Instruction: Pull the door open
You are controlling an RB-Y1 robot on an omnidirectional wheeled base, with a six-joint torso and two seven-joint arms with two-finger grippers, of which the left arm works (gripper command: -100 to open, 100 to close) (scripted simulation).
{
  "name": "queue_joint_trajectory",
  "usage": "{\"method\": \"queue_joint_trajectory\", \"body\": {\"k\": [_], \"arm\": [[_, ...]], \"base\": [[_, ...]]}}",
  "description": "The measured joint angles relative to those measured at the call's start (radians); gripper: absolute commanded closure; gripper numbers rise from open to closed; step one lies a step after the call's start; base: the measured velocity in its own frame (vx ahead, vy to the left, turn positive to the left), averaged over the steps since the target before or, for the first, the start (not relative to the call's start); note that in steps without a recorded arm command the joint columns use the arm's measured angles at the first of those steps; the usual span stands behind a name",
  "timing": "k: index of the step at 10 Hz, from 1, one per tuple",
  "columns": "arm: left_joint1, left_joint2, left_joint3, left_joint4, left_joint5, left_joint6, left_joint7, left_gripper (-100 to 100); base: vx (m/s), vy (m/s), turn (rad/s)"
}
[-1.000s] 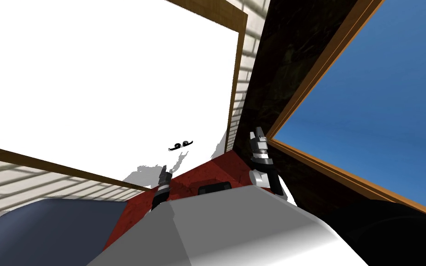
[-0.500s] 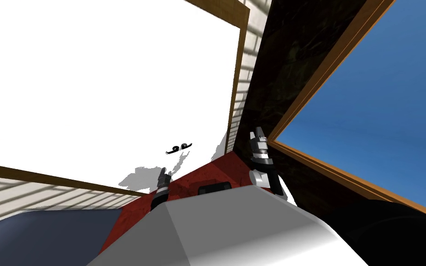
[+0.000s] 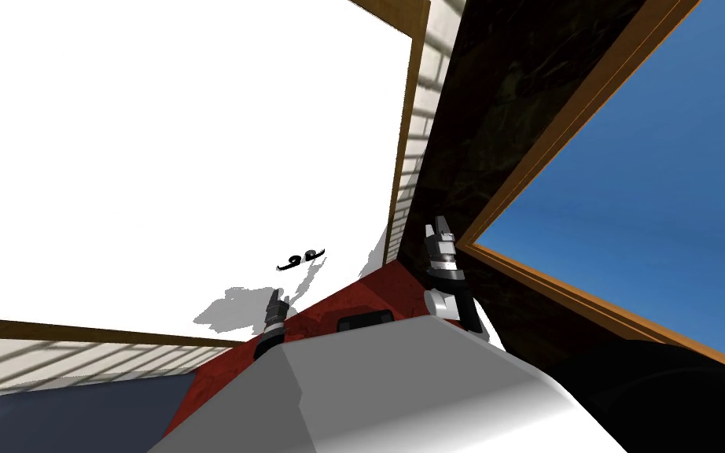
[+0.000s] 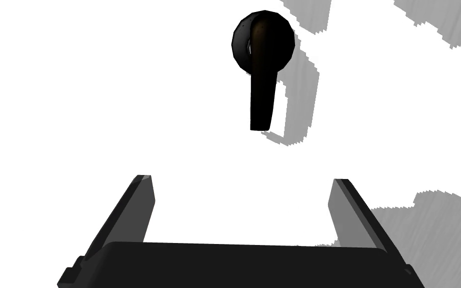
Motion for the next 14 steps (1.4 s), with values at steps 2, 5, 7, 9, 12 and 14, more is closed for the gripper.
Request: {"method": "queue_joint_trajectory", "body": {"k": [2,5,7,9,12,14], "arm": [[-0.012,0.008,0.008,0.045,0.003,-0.015,0.008,-100],[-0.02,0.013,0.015,0.084,0.005,-0.033,0.015,-100],[-0.01,0.038,0.047,0.109,0.019,-0.023,0.013,-100],[-0.007,0.05,0.072,0.154,0.029,-0.034,0.006,-100],[0.007,0.052,0.088,0.128,0.036,-0.002,-0.002,-100],[-0.019,0.044,0.079,0.143,0.032,-0.005,-0.007,-100]], "base": [[0.157,0.019,-0.031],[0.069,0.019,0.041],[0.048,0.072,0.126],[0.04,0.053,0.008],[0.132,0.126,0.006],[0.17,0.08,-0.136]]}}
